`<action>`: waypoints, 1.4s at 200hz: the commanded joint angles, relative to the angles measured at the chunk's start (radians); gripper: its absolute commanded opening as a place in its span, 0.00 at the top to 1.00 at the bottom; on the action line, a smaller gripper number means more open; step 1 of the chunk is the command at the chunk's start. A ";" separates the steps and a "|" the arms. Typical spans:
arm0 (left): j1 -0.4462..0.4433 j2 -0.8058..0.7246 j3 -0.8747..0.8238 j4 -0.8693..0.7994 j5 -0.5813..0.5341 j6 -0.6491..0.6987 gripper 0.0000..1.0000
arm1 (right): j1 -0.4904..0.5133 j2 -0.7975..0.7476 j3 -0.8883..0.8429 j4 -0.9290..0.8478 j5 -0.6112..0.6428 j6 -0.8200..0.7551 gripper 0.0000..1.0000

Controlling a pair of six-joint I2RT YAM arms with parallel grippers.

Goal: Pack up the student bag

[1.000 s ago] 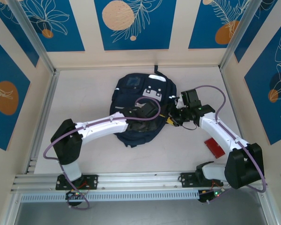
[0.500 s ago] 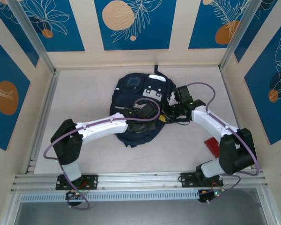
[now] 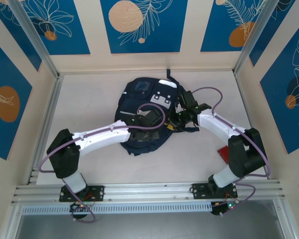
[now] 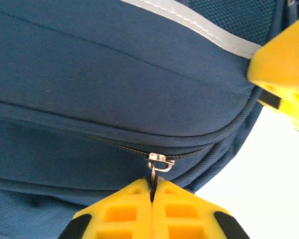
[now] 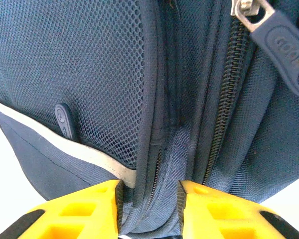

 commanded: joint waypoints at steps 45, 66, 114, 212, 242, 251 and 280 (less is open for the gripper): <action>0.035 -0.057 -0.025 -0.060 0.024 0.126 1.00 | 0.009 0.062 0.043 0.038 -0.049 0.002 0.72; 0.043 -0.058 -0.026 -0.085 0.009 0.132 1.00 | 0.012 0.067 0.049 0.020 -0.016 -0.005 0.84; 0.086 -0.119 -0.087 -0.174 -0.069 0.167 1.00 | 0.007 0.054 0.074 -0.083 0.176 -0.062 0.97; 0.354 -0.286 -0.242 -0.193 -0.074 0.469 1.00 | -0.051 0.093 0.162 -0.130 0.227 -0.207 1.00; 0.394 -0.298 -0.250 -0.122 0.042 0.548 1.00 | -0.061 0.117 0.213 -0.137 0.196 -0.245 1.00; 0.393 -0.310 -0.256 -0.087 0.107 0.548 1.00 | -0.062 0.104 0.216 -0.135 0.180 -0.248 0.98; 0.365 -0.345 -0.281 0.036 0.263 0.549 0.77 | -0.063 0.044 0.214 -0.156 0.135 -0.228 0.76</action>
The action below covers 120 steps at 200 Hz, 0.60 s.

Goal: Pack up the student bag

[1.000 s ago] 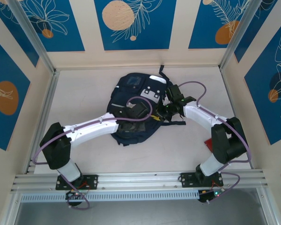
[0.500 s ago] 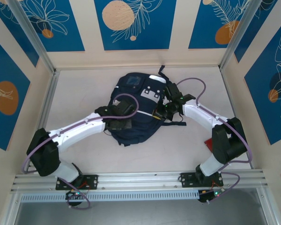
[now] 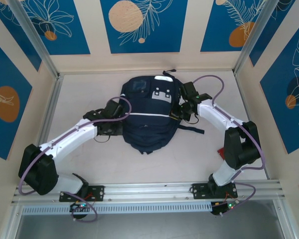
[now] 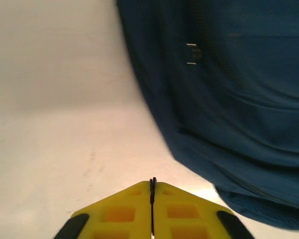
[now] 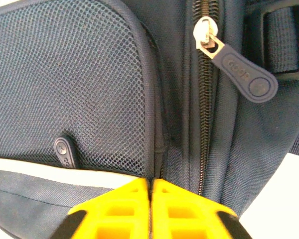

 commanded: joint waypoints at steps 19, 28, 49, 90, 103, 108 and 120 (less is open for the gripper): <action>-0.061 -0.037 -0.008 0.144 0.185 0.060 0.67 | -0.007 -0.106 0.011 -0.032 -0.066 0.029 0.56; -0.075 -0.026 0.003 0.148 0.181 0.073 0.63 | -0.009 -0.133 -0.004 -0.037 -0.080 0.067 0.49; -0.106 0.012 0.025 0.164 0.173 0.104 0.55 | -0.010 -0.184 -0.074 -0.009 -0.132 0.172 0.42; -0.143 0.103 0.089 0.199 0.155 0.191 0.43 | -0.004 -0.227 -0.179 0.106 -0.238 0.295 0.41; -0.145 0.137 0.113 0.196 0.148 0.216 0.40 | -0.003 -0.229 -0.186 0.115 -0.241 0.304 0.41; -0.144 0.149 0.122 0.194 0.140 0.225 0.39 | -0.002 -0.228 -0.188 0.120 -0.245 0.304 0.41; -0.145 0.173 0.136 0.193 0.136 0.240 0.36 | -0.001 -0.224 -0.190 0.124 -0.255 0.310 0.41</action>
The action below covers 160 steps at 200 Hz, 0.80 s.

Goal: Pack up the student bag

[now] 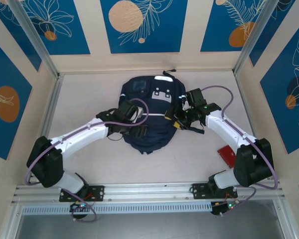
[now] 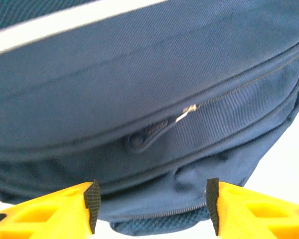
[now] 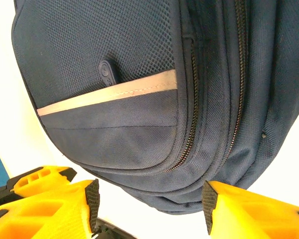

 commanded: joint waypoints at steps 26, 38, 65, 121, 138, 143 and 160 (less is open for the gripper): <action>-0.009 0.091 0.076 0.034 0.045 0.076 0.35 | 0.002 -0.004 -0.022 0.065 -0.083 0.071 0.41; -0.012 0.106 0.081 0.042 0.061 0.070 0.38 | 0.002 0.002 -0.025 0.071 -0.086 0.075 0.41; -0.014 0.111 0.078 0.058 0.075 0.051 0.50 | 0.003 0.023 -0.027 0.082 -0.101 0.083 0.41; -0.017 0.089 0.037 0.115 0.121 0.004 0.52 | 0.008 0.077 0.003 0.086 -0.089 0.075 0.39; -0.017 0.095 0.032 0.129 0.107 -0.011 0.45 | 0.009 0.094 0.013 0.087 -0.089 0.072 0.38; -0.018 0.096 0.032 0.132 0.106 -0.015 0.44 | 0.009 0.098 0.016 0.088 -0.090 0.072 0.37; -0.018 0.100 0.027 0.156 0.086 -0.032 0.44 | 0.014 0.109 0.021 0.098 -0.089 0.080 0.36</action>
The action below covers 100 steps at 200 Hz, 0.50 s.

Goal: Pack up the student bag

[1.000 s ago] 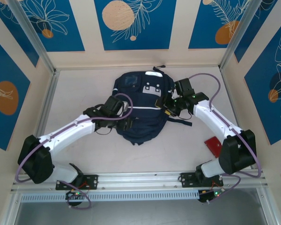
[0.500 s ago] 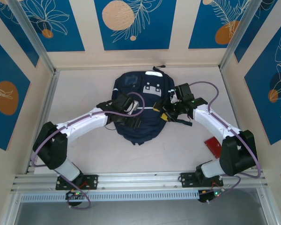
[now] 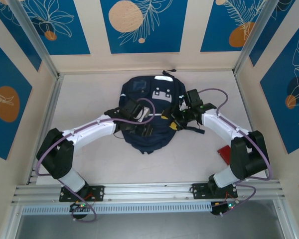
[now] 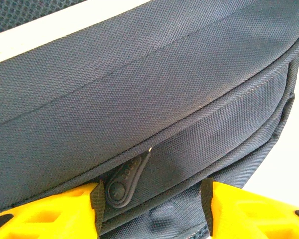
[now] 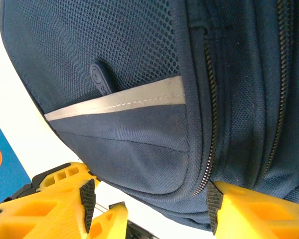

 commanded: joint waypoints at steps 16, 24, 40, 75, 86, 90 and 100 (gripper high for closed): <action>-0.010 -0.011 -0.016 0.102 -0.045 -0.038 0.42 | 0.016 0.036 0.040 0.019 -0.014 0.023 0.36; -0.010 -0.012 -0.021 0.111 -0.058 -0.041 0.41 | 0.019 0.045 0.049 0.019 -0.008 0.025 0.37; -0.011 -0.009 -0.022 0.116 -0.057 -0.038 0.40 | 0.021 0.063 0.065 0.034 -0.015 0.028 0.43; -0.012 -0.021 -0.030 0.117 -0.060 -0.031 0.40 | 0.029 0.040 0.085 0.062 -0.030 0.036 0.60; -0.012 -0.031 -0.038 0.119 -0.065 -0.030 0.40 | 0.028 0.022 0.082 0.069 -0.029 0.041 0.64; -0.012 -0.034 -0.041 0.121 -0.066 -0.030 0.40 | 0.027 0.013 0.079 0.074 -0.030 0.045 0.65; -0.012 -0.040 -0.049 0.130 -0.065 -0.032 0.40 | 0.027 -0.007 0.068 0.089 -0.030 0.056 0.66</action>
